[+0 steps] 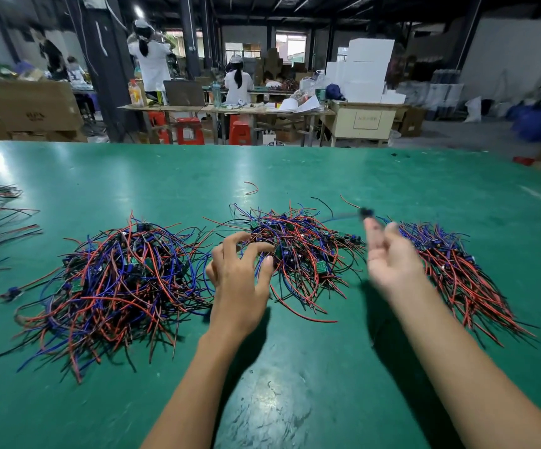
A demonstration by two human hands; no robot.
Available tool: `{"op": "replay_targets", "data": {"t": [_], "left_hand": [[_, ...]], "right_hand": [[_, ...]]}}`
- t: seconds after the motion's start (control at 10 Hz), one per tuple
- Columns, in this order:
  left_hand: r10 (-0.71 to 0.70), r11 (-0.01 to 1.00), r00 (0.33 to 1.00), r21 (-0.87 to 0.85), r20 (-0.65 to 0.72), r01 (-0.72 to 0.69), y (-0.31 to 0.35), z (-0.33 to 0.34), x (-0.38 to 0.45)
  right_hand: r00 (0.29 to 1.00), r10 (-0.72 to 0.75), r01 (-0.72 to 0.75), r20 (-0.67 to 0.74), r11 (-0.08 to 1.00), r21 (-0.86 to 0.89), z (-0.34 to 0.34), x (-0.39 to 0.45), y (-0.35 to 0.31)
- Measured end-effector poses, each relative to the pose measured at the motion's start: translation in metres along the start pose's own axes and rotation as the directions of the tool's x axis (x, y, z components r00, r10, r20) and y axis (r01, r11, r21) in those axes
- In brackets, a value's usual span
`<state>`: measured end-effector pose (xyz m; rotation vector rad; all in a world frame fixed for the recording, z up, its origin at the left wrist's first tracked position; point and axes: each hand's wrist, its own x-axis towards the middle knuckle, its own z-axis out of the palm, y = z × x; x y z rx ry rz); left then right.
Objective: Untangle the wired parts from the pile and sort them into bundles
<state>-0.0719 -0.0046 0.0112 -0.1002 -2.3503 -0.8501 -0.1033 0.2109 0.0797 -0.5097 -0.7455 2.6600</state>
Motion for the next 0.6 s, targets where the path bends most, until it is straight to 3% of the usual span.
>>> {"op": "replay_targets", "data": {"t": [0.1, 0.2, 0.3, 0.4, 0.5, 0.6], "left_hand": [[-0.023, 1.000, 1.000, -0.020, 0.017, 0.024, 0.000, 0.001, 0.000], [-0.009, 1.000, 0.998, -0.022, 0.064, 0.010, 0.002, 0.004, -0.002], [-0.005, 1.000, 0.994, -0.009, 0.110, 0.006, 0.001, 0.007, -0.004], [-0.021, 1.000, 0.991, -0.002, 0.129, 0.022, 0.000, 0.007, -0.005], [-0.041, 0.999, 0.989, -0.008, 0.142, 0.043, -0.006, 0.009, -0.005], [-0.026, 0.999, 0.997, -0.043, 0.074, 0.029, 0.002, 0.005, -0.003]], "right_hand": [[0.992, -0.033, 0.052, -0.122, 0.987, 0.153, 0.011, 0.021, -0.044], [0.958, -0.220, 0.091, -0.184, 0.842, -0.532, -0.019, 0.029, -0.060], [0.964, -0.231, 0.046, -0.134, 0.638, -0.769, -0.052, 0.021, -0.048], [0.940, -0.308, 0.076, -0.149, 0.614, -0.786, -0.046, 0.009, -0.036], [0.974, 0.047, 0.000, -0.220, 0.977, 0.212, -0.021, 0.002, -0.038], [0.988, 0.110, -0.089, -0.107, 0.979, 0.181, -0.009, -0.001, -0.029]]}}
